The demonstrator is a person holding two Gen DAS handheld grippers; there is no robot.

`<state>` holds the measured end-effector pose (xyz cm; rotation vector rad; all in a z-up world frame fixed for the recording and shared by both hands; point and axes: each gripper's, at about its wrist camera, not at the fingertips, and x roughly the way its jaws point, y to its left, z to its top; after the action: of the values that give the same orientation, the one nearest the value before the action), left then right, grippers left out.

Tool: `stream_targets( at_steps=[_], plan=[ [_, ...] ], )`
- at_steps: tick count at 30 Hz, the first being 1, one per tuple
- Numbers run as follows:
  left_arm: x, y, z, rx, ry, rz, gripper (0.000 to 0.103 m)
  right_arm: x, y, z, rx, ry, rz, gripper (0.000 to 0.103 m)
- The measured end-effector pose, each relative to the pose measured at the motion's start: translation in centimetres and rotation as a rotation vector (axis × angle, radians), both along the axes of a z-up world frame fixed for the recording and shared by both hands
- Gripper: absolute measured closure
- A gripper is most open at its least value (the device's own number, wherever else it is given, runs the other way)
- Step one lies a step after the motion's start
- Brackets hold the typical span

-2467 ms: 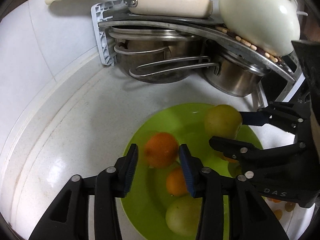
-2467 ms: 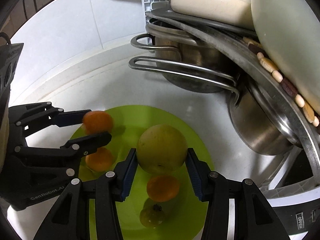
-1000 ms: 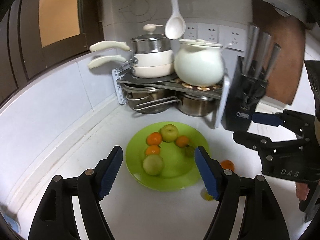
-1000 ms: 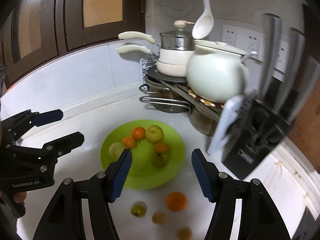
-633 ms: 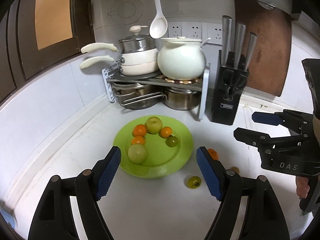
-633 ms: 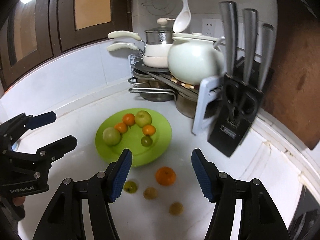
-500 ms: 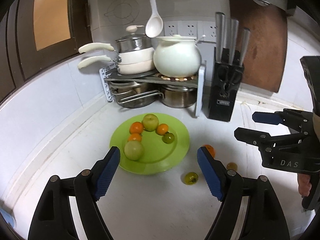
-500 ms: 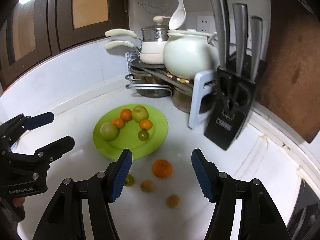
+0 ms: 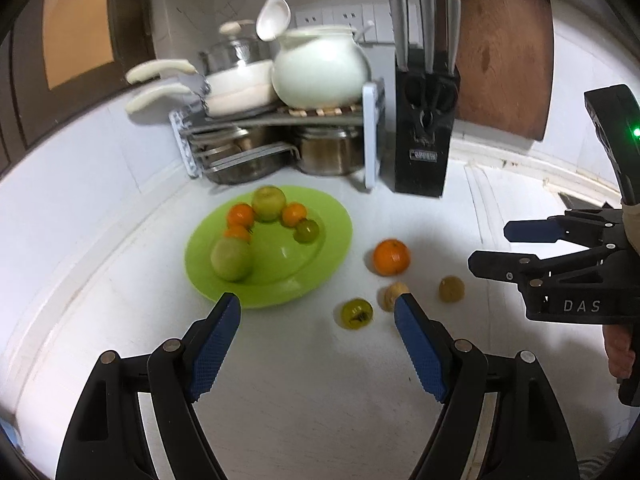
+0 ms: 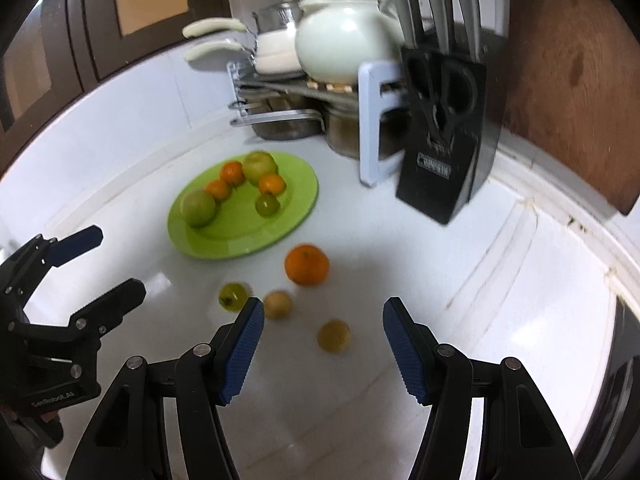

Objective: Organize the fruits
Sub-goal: 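Withdraw both open tools toward the remaining small fruits on the counter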

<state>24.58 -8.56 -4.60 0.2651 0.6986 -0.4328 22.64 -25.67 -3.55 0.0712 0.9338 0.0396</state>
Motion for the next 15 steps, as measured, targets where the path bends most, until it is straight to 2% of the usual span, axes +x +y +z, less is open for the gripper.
stream_targets(
  at_steps=[10, 15],
  plan=[
    [2.3, -1.0, -4.6, -0.013, 0.14, -0.033, 0.024, 0.2, -0.5, -3.9, -0.003, 0.095, -0.015, 0.04],
    [3.7, -1.4, -6.0, 0.006, 0.17, -0.037, 0.026, 0.8, -0.6, -5.0, -0.004, 0.117, -0.015, 0.041]
  ],
)
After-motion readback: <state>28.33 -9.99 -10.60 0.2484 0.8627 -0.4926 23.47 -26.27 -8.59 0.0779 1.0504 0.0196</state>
